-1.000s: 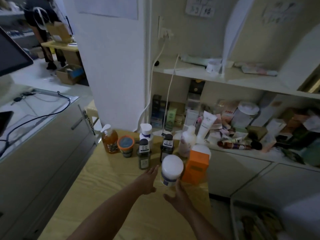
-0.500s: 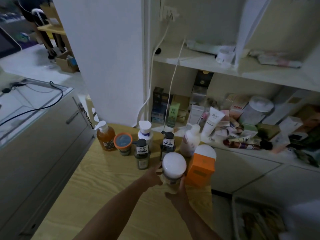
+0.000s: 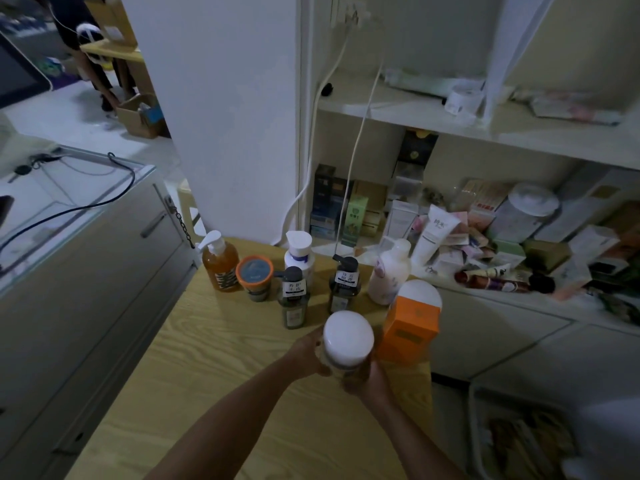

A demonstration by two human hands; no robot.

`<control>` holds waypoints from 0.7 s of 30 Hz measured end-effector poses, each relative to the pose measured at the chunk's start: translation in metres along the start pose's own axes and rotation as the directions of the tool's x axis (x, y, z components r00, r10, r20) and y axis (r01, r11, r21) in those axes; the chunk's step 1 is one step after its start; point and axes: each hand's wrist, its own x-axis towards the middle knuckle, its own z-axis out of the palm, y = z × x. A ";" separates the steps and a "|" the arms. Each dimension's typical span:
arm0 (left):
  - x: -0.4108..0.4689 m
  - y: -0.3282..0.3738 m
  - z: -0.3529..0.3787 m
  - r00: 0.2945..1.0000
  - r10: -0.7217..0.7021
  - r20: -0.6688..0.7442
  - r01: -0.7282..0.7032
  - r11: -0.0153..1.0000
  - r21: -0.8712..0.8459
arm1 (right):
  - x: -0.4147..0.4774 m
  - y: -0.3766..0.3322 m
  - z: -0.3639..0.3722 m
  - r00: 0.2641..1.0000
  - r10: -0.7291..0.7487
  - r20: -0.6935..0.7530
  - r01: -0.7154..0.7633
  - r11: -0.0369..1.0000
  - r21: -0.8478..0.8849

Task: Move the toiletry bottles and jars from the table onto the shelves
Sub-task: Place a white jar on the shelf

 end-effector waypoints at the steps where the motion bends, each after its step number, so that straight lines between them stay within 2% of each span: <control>1: 0.001 0.001 0.000 1.000 0.008 -0.014 -0.008 0.999 -0.032 | 0.003 -0.004 -0.001 1.000 0.007 -0.018 -0.007 1.000 0.020; 3: 0.001 0.000 -0.001 0.999 0.000 -0.036 -0.003 0.996 -0.089 | 0.003 -0.011 -0.003 0.998 0.046 -0.037 -0.043 0.996 0.081; 7: 0.002 0.000 -0.007 0.999 0.009 -0.046 -0.013 0.996 -0.084 | 0.002 -0.011 -0.011 0.997 0.075 -0.025 -0.071 0.987 0.144; 13: -0.019 0.020 -0.025 0.985 0.025 0.173 0.011 0.978 -0.207 | -0.020 -0.042 -0.021 0.997 0.081 -0.014 -0.079 0.990 0.121; 18: -0.045 0.032 -0.028 0.947 0.074 0.312 0.005 0.970 -0.245 | -0.072 -0.046 -0.023 0.994 0.037 -0.101 -0.019 0.985 0.173; 21: -0.067 0.047 -0.012 0.924 0.145 0.355 -0.038 0.955 -0.293 | -0.114 -0.043 -0.023 0.972 0.054 -0.227 -0.001 0.974 0.228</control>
